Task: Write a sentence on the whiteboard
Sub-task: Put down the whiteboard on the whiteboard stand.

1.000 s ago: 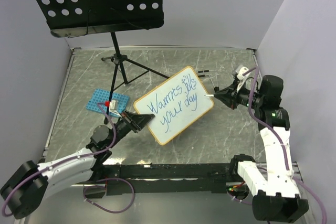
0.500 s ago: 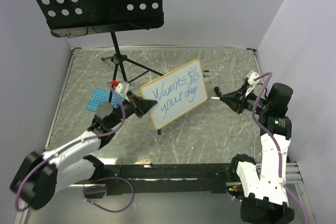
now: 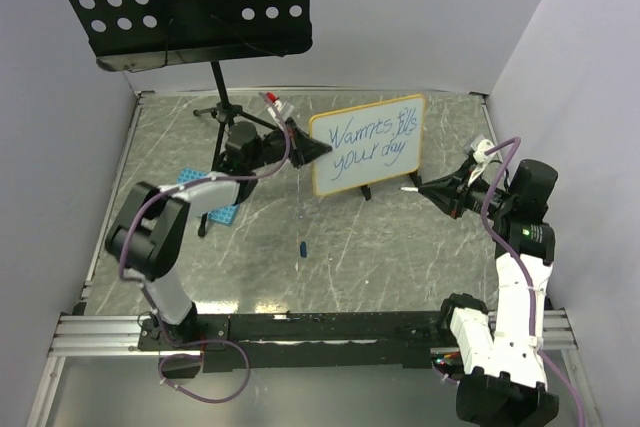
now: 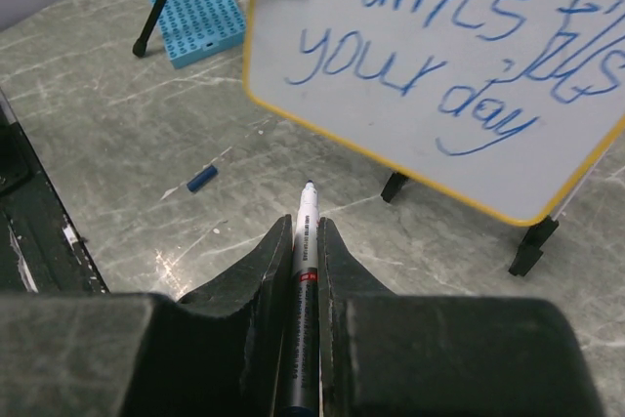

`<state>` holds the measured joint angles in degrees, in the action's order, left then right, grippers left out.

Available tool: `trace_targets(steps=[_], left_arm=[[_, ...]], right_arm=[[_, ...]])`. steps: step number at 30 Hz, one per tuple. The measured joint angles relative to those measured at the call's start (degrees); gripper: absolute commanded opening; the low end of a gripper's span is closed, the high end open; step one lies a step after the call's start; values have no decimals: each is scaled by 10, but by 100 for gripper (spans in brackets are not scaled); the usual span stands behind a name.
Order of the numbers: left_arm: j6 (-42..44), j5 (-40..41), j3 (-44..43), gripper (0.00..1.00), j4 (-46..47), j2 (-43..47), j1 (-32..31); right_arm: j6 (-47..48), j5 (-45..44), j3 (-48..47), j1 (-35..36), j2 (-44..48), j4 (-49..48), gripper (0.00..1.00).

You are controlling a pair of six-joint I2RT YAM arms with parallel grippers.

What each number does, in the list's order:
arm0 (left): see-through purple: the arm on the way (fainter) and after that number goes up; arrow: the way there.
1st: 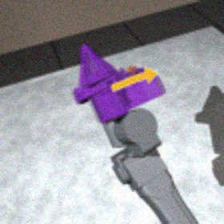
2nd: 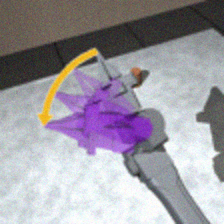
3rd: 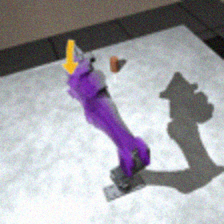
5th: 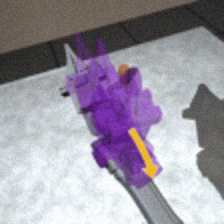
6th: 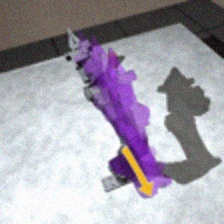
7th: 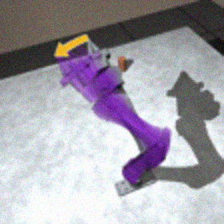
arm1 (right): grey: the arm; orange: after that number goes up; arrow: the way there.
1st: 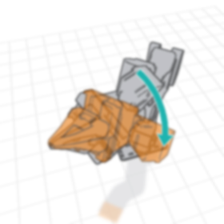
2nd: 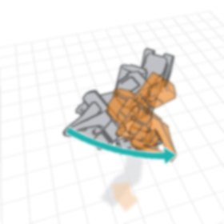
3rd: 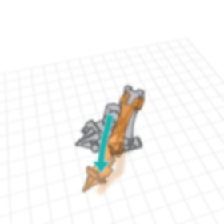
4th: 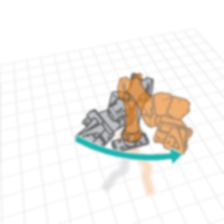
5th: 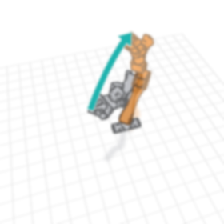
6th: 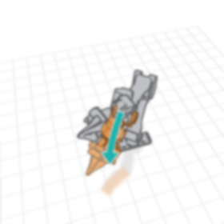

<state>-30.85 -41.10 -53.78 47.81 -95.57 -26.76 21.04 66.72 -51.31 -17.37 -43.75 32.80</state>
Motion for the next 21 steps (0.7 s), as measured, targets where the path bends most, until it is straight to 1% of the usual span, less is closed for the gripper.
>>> trace_targets(steps=[4,12,16,21], left_arm=[[-8,-14,-69,1,29,-80,3],[-71,-27,-169,1,110,-212,4],[-94,-26,-206,1,132,-260,4],[-116,-26,-225,1,152,-303,4]], right_arm=[[0,0,0,-2,-5,0,0],[2,0,0,-3,-26,4,0],[4,0,0,-3,-30,7,0],[6,0,0,-3,-39,8,0]])
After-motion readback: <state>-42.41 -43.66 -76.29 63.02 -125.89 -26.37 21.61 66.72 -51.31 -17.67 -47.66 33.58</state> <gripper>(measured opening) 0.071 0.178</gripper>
